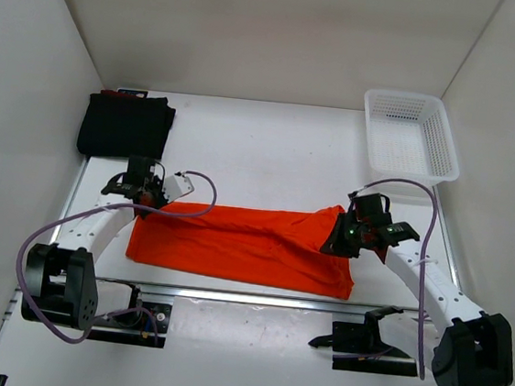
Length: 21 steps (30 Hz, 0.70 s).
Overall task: Fold and stack the t-shirts
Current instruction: Fold the other side of the tshirt into a rectangle
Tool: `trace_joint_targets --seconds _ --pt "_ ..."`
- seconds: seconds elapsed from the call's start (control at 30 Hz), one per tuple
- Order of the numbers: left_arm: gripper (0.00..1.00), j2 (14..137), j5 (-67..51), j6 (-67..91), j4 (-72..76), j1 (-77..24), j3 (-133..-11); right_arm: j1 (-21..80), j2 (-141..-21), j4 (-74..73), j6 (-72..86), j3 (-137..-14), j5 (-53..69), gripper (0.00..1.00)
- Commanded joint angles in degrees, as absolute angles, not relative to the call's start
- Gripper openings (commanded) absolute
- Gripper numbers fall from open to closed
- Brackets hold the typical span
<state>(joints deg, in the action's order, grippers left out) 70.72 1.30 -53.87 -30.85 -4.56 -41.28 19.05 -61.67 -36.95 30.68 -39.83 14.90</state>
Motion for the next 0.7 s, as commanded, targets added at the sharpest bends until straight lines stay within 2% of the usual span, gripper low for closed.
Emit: trace_joint_targets --seconds 0.0,0.37,0.43,0.47,0.53,0.6,0.67 --pt "0.0 69.2 1.2 -54.1 -31.8 -3.5 -41.0 19.8 -59.3 -33.5 33.5 -38.4 16.4 0.0" --pt "0.0 68.3 2.4 -55.2 -31.7 -3.7 -37.0 17.0 -56.0 -33.5 31.9 -30.9 16.4 0.0" --pt "0.03 68.7 2.7 -54.8 -32.3 -4.2 -36.8 16.5 -56.7 -32.8 31.2 -30.2 18.5 0.01" --pt "0.07 68.4 3.0 -54.6 -32.6 -4.3 -37.0 17.0 -56.1 -32.6 31.1 -30.3 18.5 0.04" --pt "0.45 68.3 4.1 -52.4 -32.2 -4.2 -37.4 17.5 -56.4 -32.9 29.8 -30.1 17.7 0.17" --pt "0.58 67.7 5.4 -52.0 -32.1 -3.9 -37.7 16.4 -55.8 -33.9 28.5 -30.1 18.2 0.23" --pt "0.63 67.0 5.6 -51.5 -32.5 -3.3 -38.2 14.8 -54.8 -35.2 26.3 -30.3 19.2 0.27"
